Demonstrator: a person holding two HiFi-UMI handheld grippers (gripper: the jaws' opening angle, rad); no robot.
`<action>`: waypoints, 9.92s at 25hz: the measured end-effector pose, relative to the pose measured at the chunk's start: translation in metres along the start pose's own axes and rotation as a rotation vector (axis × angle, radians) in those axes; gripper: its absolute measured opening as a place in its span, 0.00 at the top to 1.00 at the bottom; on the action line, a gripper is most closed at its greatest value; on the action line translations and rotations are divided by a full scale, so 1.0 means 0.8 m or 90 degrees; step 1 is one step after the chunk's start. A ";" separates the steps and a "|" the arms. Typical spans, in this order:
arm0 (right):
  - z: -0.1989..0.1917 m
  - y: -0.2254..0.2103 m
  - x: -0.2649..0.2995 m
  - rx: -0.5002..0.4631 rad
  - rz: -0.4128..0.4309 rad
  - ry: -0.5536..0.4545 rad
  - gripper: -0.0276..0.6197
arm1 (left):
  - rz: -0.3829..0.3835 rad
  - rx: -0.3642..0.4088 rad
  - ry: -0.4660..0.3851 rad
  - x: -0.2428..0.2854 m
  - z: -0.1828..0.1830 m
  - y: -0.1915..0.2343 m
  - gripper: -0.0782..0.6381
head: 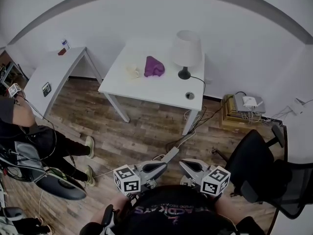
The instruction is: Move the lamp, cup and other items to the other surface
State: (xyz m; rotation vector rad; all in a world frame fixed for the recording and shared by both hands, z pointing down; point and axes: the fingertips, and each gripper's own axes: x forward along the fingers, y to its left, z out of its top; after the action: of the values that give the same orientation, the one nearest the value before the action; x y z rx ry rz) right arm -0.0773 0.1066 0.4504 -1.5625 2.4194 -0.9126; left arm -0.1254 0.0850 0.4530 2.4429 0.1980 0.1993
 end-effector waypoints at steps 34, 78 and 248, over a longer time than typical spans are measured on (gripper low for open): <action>0.018 -0.092 -0.108 0.051 0.101 0.020 0.95 | 0.076 0.023 0.032 0.147 -0.035 -0.051 0.89; 0.128 -0.201 0.162 -0.007 -0.083 0.024 0.81 | 0.074 -0.035 -0.048 0.024 0.117 0.195 0.89; -0.283 -0.555 -0.933 0.327 -1.193 -0.372 0.72 | -0.078 -0.030 0.522 0.450 -0.202 -0.095 0.89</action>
State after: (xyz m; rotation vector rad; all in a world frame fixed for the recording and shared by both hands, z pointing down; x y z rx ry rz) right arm 0.5244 0.7184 0.7150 -2.8361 -0.1849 -0.7439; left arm 0.1876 0.3124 0.5612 2.1585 0.6801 1.1257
